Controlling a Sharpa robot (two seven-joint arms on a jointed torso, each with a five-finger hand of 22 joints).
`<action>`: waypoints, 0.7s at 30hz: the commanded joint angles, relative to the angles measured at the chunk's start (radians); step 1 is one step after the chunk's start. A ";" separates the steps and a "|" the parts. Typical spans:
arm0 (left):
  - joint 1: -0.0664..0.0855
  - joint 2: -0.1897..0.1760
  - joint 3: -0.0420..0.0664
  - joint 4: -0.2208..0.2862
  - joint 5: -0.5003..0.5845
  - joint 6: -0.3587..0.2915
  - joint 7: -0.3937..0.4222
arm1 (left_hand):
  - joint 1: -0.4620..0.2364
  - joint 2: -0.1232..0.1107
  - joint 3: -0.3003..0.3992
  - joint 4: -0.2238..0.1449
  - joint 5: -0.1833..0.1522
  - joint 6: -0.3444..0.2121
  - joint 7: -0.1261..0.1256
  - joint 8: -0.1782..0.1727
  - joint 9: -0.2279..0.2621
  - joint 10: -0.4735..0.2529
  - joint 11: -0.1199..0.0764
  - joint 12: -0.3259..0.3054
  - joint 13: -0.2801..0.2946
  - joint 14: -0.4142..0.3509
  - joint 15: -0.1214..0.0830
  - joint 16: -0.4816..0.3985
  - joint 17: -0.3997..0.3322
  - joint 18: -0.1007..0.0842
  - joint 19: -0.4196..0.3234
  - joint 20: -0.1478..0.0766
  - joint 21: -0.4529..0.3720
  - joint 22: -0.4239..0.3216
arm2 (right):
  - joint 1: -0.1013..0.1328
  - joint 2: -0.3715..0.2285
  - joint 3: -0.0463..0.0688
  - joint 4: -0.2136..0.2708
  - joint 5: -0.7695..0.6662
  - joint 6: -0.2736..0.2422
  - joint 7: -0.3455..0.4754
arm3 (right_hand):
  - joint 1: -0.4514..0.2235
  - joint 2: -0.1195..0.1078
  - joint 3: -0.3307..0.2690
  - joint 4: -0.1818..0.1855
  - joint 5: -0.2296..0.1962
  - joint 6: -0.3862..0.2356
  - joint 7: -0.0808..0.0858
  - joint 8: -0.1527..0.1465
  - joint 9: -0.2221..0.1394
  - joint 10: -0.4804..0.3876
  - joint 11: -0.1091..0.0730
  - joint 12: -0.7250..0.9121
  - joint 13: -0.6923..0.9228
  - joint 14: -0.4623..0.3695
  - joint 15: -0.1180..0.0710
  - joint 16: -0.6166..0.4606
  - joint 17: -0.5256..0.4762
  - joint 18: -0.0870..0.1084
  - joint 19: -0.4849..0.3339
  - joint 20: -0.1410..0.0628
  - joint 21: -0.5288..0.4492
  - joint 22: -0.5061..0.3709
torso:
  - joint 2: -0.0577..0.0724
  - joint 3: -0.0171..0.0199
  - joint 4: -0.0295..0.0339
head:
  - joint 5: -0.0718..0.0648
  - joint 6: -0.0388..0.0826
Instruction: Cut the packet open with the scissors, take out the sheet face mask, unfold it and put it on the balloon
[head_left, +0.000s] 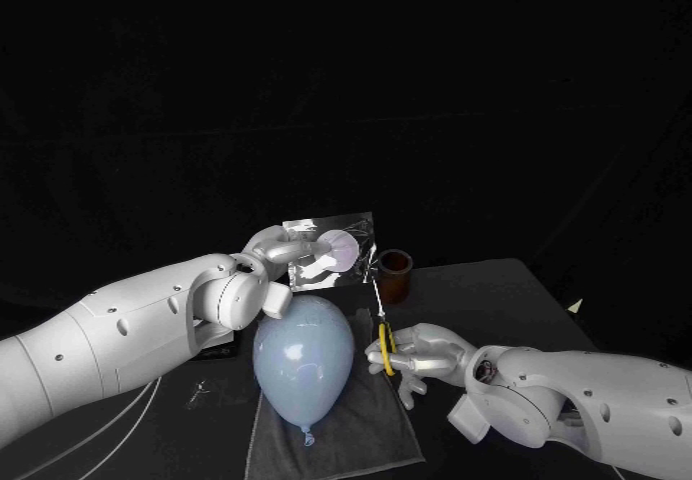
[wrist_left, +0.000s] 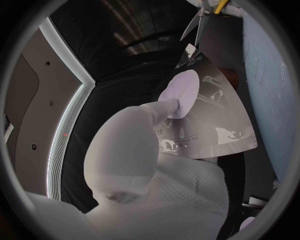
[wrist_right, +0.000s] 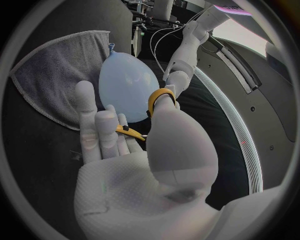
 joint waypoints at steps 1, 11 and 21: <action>0.001 0.002 0.001 0.003 -0.011 0.023 0.020 | -0.001 0.005 0.005 -0.003 0.004 0.008 0.000 0.003 0.138 0.009 0.001 -0.001 0.001 0.003 -0.004 -0.006 0.001 0.011 0.007 0.002 0.006 0.001 | 0.002 0.004 0.001 -0.001 0.013 0.000 -0.001 | 0.000 0.015 0.000 -0.003 -0.003 -0.009 0.090 0.009 0.001 -0.010 0.001 0.005 0.001 0.003 0.000 0.002 -0.001 0.011 0.002 0.001 0.003 -0.001 | 0.000 -0.0002 -0.0005 | 0.001 0.000; 0.001 0.002 0.001 0.007 -0.012 0.033 0.022 | -0.002 0.005 0.006 -0.003 0.003 0.008 0.000 0.003 0.139 0.009 0.001 -0.001 0.001 0.003 -0.004 -0.006 0.002 0.011 0.007 0.002 0.006 0.001 | 0.005 0.016 0.003 -0.006 0.023 -0.001 -0.001 | 0.001 0.028 0.000 -0.004 -0.003 -0.012 0.090 0.017 0.003 -0.012 0.001 0.010 0.001 0.001 0.000 0.001 -0.007 0.011 0.001 0.001 0.004 -0.003 | -0.001 0.0004 -0.0014 | 0.002 0.000; 0.001 -0.001 0.001 0.016 -0.012 0.045 0.025 | -0.003 0.006 0.006 -0.004 0.003 0.008 0.000 0.003 0.140 0.009 0.001 -0.001 0.001 0.003 -0.004 -0.006 0.002 0.011 0.007 0.002 0.006 0.001 | 0.009 0.027 0.009 -0.024 0.040 -0.004 0.006 | 0.003 0.037 -0.001 -0.005 -0.003 -0.013 0.090 0.024 0.004 -0.012 0.000 0.015 0.001 0.002 0.000 0.003 -0.005 0.011 0.001 0.001 0.004 -0.003 | 0.000 0.0001 -0.0011 | 0.000 0.002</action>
